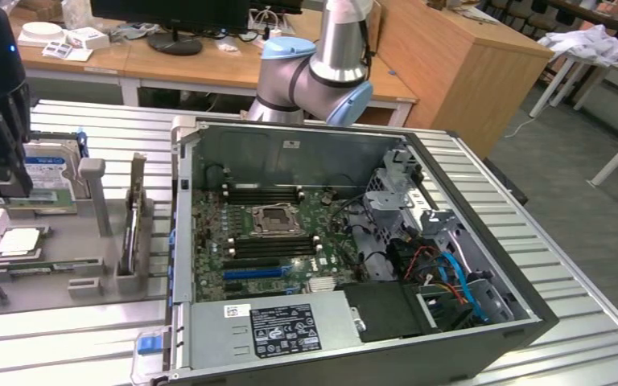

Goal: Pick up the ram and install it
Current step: 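Pick up the ram and move it above insertion slot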

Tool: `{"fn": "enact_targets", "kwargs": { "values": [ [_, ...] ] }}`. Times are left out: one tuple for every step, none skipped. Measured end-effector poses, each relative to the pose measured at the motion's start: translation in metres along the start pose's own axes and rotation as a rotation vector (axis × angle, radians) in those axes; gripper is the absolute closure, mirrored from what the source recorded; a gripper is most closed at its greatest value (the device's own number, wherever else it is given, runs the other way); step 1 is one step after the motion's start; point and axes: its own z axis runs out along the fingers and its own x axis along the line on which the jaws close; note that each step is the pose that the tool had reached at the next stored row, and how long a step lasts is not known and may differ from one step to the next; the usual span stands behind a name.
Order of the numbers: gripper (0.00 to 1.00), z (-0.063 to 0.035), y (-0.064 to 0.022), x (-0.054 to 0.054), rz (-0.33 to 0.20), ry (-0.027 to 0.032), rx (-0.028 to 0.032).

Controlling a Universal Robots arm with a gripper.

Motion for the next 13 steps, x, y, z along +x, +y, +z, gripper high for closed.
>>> {"fn": "enact_targets", "kwargs": {
  "values": [
    [0.88,-0.0007,0.0000,-0.0001,0.000,0.0000,0.0000],
    [0.88,-0.0014,0.0000,-0.0001,0.000,0.0000,0.0000],
    [0.88,-0.0021,0.0000,-0.0001,0.000,0.0001,0.0000],
    [0.88,-0.0026,-0.0001,-0.0001,0.000,0.0000,0.0000],
    [0.88,-0.0031,0.0000,-0.0002,0.000,-0.0001,0.0001],
    [0.88,-0.0036,-0.0001,-0.0002,0.000,-0.0001,0.0001],
    [0.88,-0.0041,-0.0001,-0.0002,0.000,-0.0001,0.0000],
    [0.88,-0.0046,-0.0001,-0.0003,0.000,-0.0001,0.0000],
    [0.88,-0.0052,-0.0001,-0.0003,0.000,0.0000,0.0000],
    [0.88,-0.0059,-0.0002,-0.0003,0.000,0.0000,-0.0001],
    [0.88,-0.0065,-0.0003,-0.0004,0.000,0.0000,0.0000],
    [0.88,-0.0072,-0.0003,-0.0004,0.000,0.0000,0.0000],
    [0.88,-0.0079,-0.0004,-0.0004,0.000,0.0000,0.0000]
  ]
}}
